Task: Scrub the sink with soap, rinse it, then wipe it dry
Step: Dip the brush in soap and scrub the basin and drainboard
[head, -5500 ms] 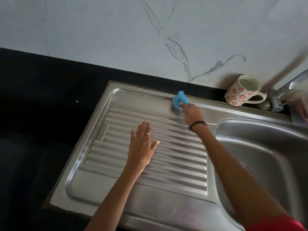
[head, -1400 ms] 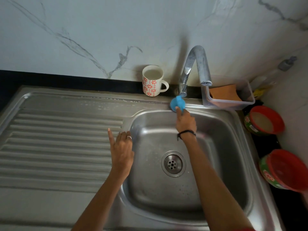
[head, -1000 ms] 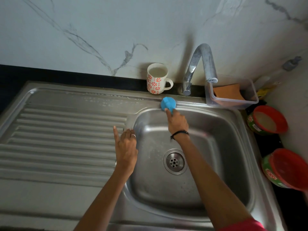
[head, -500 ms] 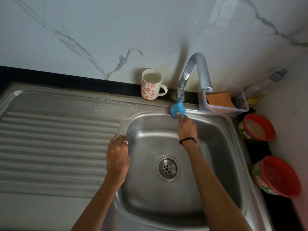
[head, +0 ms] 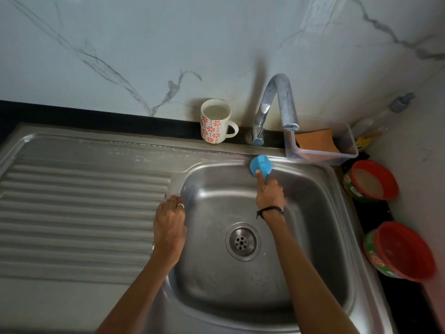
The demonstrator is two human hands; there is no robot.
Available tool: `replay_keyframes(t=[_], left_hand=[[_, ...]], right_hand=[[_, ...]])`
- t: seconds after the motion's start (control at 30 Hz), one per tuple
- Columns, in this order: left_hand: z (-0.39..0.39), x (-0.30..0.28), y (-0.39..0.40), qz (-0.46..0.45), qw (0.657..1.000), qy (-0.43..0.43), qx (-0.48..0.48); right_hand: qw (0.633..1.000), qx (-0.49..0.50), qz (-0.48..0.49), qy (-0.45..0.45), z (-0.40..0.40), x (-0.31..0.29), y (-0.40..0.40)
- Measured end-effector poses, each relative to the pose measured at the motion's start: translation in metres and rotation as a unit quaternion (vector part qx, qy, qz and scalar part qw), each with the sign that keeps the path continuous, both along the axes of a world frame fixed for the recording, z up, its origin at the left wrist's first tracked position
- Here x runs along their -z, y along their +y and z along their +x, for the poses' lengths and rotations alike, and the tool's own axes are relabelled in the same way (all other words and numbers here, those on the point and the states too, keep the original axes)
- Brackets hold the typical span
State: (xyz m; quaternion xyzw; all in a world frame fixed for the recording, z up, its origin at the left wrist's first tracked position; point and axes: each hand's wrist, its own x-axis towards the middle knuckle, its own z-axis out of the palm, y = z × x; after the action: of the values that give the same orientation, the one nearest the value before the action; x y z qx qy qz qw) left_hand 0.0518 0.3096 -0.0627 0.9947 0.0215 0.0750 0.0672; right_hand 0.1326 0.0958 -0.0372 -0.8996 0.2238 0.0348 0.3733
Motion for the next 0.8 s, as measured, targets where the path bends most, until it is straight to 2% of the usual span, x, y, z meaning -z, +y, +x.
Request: replay_keyframes(t=[0.13,0.27,0.37,0.5,0.6,0.73,0.8], left_hand=[[-0.002,-0.004,0.006,0.025,0.999,0.021,0.030],[0.011,-0.006,-0.001,0.032,0.996,-0.001,0.088],[0.034,-0.010,-0.035,-0.013,0.983,-0.047,0.176],[0.067,-0.030,-0.108,-0.097,0.955,-0.051,0.274],[0.098,-0.044,-0.161,-0.139,0.932,-0.040,0.333],[0.131,-0.066,-0.200,-0.122,0.926,-0.065,0.351],[0.149,-0.064,-0.208,-0.141,0.931,-0.065,0.330]], right_hand=[[0.997,-0.022,0.073,0.007,-0.022,-0.003,-0.020],[0.992,-0.002,0.112,-0.059,-0.056,-0.028,-0.063],[0.988,0.068,0.077,-0.113,-0.064,-0.055,-0.111],[0.969,0.186,0.042,-0.158,-0.052,-0.078,-0.181],[0.971,0.228,-0.005,-0.078,-0.024,-0.085,-0.223],[0.984,0.164,0.002,0.074,0.003,-0.074,-0.246],[0.985,0.147,-0.011,0.095,0.008,-0.074,-0.249]])
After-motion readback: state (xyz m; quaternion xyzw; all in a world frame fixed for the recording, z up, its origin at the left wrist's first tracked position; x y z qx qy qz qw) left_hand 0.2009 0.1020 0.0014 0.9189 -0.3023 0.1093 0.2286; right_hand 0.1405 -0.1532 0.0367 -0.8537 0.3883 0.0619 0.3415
